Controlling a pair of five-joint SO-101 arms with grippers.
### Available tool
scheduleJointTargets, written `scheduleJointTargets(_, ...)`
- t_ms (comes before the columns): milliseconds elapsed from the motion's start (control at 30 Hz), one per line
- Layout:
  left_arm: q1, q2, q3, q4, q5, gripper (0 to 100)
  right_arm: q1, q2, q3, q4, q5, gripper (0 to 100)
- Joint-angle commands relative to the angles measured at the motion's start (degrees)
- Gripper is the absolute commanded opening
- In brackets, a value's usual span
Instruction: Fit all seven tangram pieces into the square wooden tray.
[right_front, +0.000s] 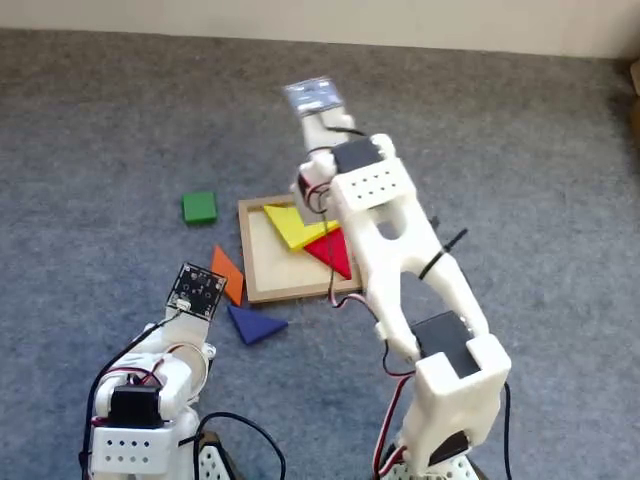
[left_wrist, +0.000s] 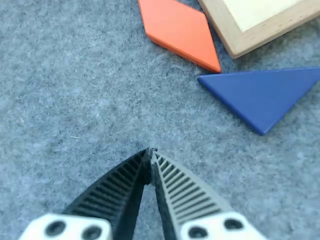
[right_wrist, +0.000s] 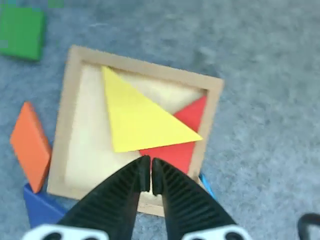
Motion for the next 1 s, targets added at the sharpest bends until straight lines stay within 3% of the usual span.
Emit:
scheduleJointTargets(0,-0.57,-1.54,1.1,0.35,-0.62,1,2.77,0.31,-2.95,0.13,-4.66,0.8)
scheduleJointTargets(367,-0.57,-1.54,1.1,0.35,-0.62,1,2.68,13.67,-3.65,-0.48,-7.03,0.8)
scheduleJointTargets(967,-0.57,-1.54,1.1,0.35,-0.62,1,-0.4,14.11,-3.03,-18.15,-7.12,0.8)
